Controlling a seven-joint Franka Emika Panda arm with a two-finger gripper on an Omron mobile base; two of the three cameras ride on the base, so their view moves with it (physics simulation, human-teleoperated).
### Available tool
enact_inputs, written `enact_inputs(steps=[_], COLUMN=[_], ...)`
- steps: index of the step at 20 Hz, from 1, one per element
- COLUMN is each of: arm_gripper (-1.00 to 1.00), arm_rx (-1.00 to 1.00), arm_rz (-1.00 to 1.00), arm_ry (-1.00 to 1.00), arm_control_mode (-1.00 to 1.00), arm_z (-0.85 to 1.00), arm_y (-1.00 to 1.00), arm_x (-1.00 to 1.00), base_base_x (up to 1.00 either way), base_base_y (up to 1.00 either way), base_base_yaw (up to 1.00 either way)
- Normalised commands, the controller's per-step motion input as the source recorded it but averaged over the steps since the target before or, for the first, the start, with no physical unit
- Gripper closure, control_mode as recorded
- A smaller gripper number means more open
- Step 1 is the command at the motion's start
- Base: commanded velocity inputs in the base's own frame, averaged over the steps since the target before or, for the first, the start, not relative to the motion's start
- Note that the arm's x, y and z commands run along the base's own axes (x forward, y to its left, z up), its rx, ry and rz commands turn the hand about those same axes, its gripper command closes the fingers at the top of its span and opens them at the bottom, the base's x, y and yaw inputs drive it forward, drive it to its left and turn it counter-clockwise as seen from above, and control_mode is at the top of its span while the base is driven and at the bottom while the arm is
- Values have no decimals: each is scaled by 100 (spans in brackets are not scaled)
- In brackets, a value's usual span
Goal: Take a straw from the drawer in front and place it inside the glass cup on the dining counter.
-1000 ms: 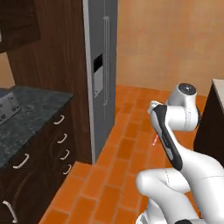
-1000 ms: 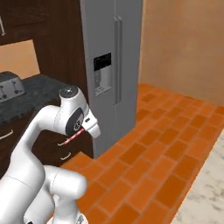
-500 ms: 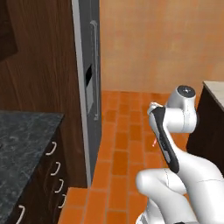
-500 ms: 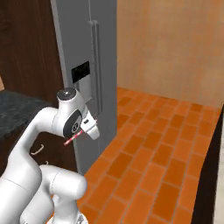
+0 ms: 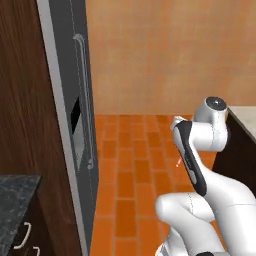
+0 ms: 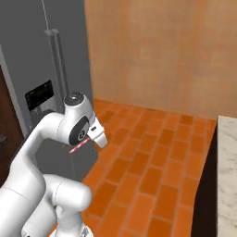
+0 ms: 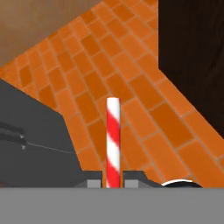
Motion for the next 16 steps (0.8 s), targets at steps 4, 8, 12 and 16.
enact_inputs(steps=[4, 8, 12, 16], arm_gripper=[100, 100, 100, 100], arm_rx=[0, 0, 0, 0], arm_rz=[0, 0, 0, 0], arm_ry=[0, 0, 0, 0], arm_control_mode=[100, 100, 100, 100], arm_z=[0, 0, 0, 0], arm_y=[0, 0, 0, 0], arm_x=[0, 0, 0, 0], base_base_x=[100, 100, 100, 100], base_base_y=[1, 4, 4, 4], base_base_yaw=[-21, -21, -22, -24])
